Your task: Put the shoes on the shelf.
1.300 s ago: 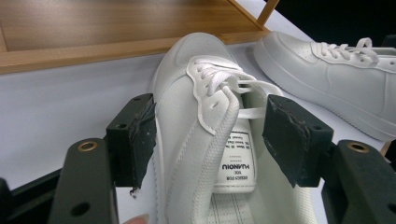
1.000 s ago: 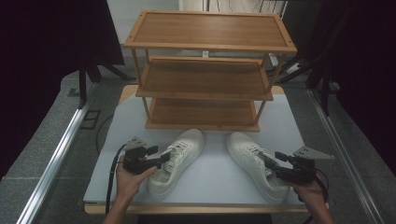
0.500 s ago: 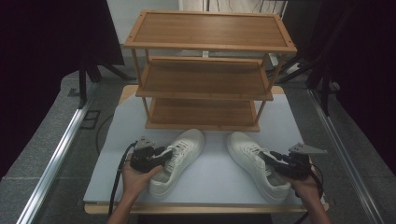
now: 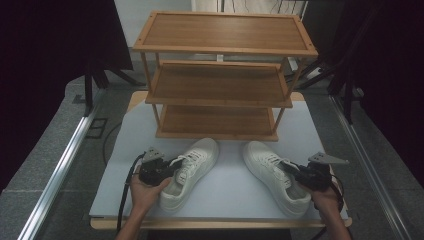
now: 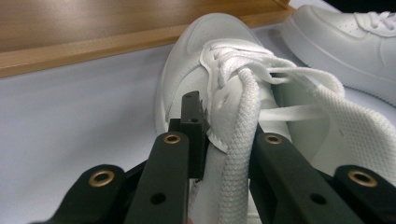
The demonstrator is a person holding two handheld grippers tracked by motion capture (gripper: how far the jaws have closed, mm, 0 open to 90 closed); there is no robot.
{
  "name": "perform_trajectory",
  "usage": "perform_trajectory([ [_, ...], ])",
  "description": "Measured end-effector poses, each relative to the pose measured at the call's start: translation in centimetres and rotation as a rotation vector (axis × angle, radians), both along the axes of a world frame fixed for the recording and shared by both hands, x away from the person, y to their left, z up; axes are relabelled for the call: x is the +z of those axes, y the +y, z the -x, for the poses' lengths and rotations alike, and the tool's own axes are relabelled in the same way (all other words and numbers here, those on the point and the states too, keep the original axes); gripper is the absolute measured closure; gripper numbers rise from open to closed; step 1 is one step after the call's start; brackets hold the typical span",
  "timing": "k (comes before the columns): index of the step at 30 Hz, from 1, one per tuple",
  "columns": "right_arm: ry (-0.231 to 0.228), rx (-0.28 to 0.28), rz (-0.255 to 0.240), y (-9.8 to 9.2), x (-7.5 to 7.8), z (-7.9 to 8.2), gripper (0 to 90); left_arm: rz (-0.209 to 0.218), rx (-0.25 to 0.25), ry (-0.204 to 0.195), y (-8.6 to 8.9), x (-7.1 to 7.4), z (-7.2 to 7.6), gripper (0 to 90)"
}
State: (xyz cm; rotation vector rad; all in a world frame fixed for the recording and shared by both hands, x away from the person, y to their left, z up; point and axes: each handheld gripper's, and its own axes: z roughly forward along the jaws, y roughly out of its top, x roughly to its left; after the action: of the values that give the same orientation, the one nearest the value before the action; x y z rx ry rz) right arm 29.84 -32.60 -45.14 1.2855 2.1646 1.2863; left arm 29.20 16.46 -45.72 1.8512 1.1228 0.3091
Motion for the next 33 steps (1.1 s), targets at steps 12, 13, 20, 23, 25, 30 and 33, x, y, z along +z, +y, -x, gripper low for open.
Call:
perform_trajectory([
  [12,-0.004,-0.062,-0.178,0.5,-0.6,0.9,81.7,0.133,-0.016,-0.022,1.3,0.5,0.8,81.0],
  [13,-0.005,-0.064,-0.208,0.6,-0.7,1.0,81.7,0.153,-0.020,-0.024,1.5,0.6,0.9,81.0],
  [20,-0.003,-0.080,-0.390,1.1,-0.3,1.6,81.7,0.320,-0.013,-0.045,2.0,1.7,1.6,81.1],
  [23,-0.021,-0.089,-0.428,1.3,0.2,1.9,81.7,0.395,-0.001,-0.055,2.3,2.1,1.7,81.1],
  [25,-0.026,-0.102,-0.458,1.4,0.4,2.1,81.7,0.438,0.008,-0.061,2.4,2.4,1.8,81.1],
  [30,-0.018,-0.116,-0.542,1.4,0.3,2.2,81.8,0.486,0.010,-0.078,2.5,3.1,2.0,81.1],
  [33,-0.008,-0.129,-0.587,1.3,0.2,2.2,81.9,0.519,0.009,-0.081,2.4,3.3,2.2,81.1],
])
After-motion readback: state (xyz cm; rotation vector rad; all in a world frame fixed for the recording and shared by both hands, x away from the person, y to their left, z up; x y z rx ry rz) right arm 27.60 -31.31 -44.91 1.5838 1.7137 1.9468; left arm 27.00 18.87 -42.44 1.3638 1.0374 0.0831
